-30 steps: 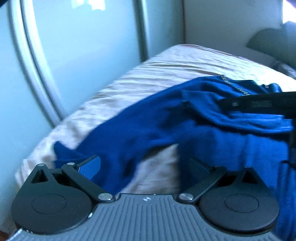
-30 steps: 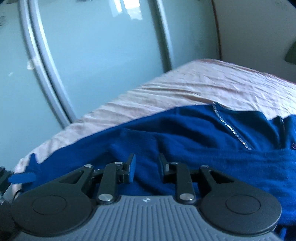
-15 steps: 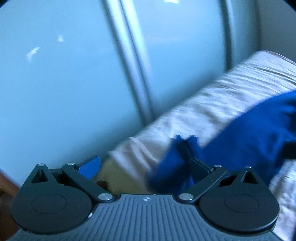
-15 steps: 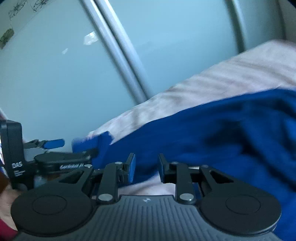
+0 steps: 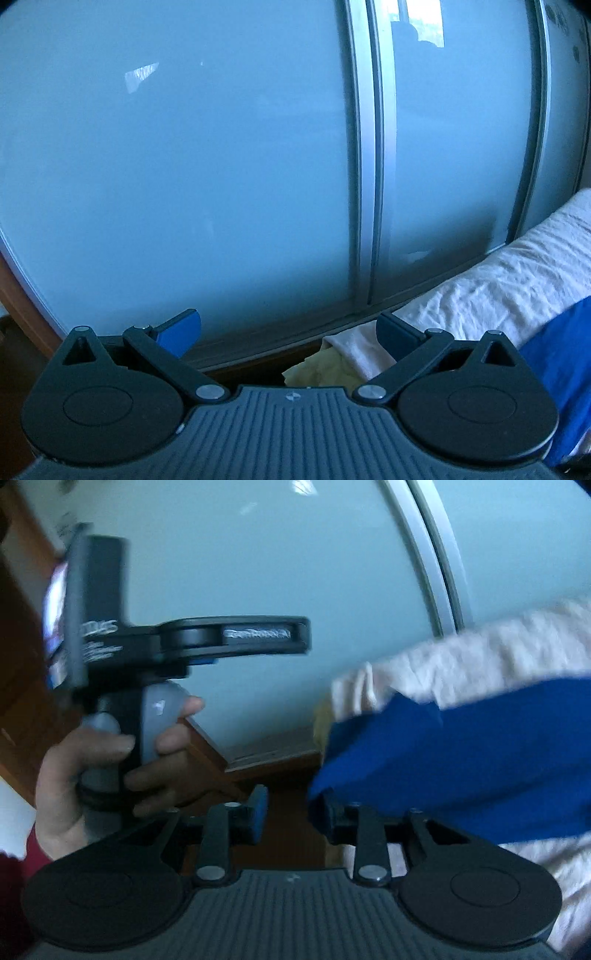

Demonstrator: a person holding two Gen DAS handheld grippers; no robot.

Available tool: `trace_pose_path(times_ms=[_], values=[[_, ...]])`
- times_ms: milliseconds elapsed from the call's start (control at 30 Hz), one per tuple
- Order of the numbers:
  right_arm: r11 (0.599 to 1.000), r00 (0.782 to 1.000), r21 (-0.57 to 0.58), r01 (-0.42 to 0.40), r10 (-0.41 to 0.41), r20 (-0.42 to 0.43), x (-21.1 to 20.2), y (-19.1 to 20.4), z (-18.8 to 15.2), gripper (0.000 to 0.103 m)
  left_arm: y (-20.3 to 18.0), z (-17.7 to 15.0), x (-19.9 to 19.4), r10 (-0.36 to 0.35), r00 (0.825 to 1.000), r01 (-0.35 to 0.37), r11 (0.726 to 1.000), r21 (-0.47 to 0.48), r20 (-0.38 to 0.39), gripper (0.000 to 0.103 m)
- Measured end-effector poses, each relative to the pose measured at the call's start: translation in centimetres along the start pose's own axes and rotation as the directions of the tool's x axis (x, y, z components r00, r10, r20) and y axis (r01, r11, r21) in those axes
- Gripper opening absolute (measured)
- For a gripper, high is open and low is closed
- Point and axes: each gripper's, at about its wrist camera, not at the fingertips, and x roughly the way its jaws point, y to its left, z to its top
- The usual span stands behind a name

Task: Fold small clothes

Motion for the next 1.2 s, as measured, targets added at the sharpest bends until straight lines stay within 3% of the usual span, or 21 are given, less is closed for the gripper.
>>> trace_pose_path(times_ms=[200,300,500,567,600,633,800,967,1100,1200], values=[[0.986,0.986,0.067,0.155,-0.158,0.048,-2.3,-2.1,0.3,0.032,0.6,-0.1,-0.3,-0.028,0.999,0.028,1.0,-0.014,-0.017,0.102],[0.976,0.984,0.134,0.172,-0.176,0.017,-1.5,-2.9,0.3,0.032,0.1,-0.1,-0.3,-0.082,0.996,0.082,0.997,0.003,-0.034,0.103],[0.945,0.978,0.262,0.195,-0.207,0.019,0.8,-4.4,0.8,0.031,0.8,-0.2,-1.5,-0.115,0.993,0.115,0.993,-0.023,-0.014,0.102],[0.927,0.979,0.331,0.178,-0.202,0.038,0.9,-5.3,0.9,0.025,0.9,-0.3,-1.4,-0.154,0.988,0.153,0.987,-0.038,-0.023,0.102],[0.915,0.979,0.364,0.171,-0.201,0.045,0.9,-5.8,0.9,0.011,0.8,-0.4,-1.5,-0.175,0.984,0.174,0.984,-0.038,-0.027,0.102],[0.907,0.978,0.385,0.169,-0.204,0.05,0.8,-6.3,0.9,0.008,0.4,-0.6,-1.2,-0.19,0.981,0.189,0.981,-0.034,-0.031,0.102],[0.891,0.965,0.42,0.173,-0.239,0.11,-0.9,-7.4,0.8,0.006,-1.2,-1.3,-2.2,-0.25,0.968,0.251,0.968,0.014,-0.015,0.102],[0.881,0.934,0.43,0.195,-0.3,0.192,-5.0,-8.8,1.2,0.006,-4.9,-2.7,-4.4,-0.341,0.94,0.337,0.932,0.134,0.007,0.103],[0.855,0.891,0.444,0.268,-0.395,0.223,-8.6,-10.2,1.0,0.006,-9.9,-4.8,-6.1,-0.417,0.909,0.402,0.873,0.277,-0.004,0.103],[0.844,0.88,0.465,0.266,-0.41,0.241,-10.6,-10.9,0.4,0.006,-14.0,-6.5,-7.6,-0.424,0.905,0.375,0.833,0.408,0.033,0.103]])
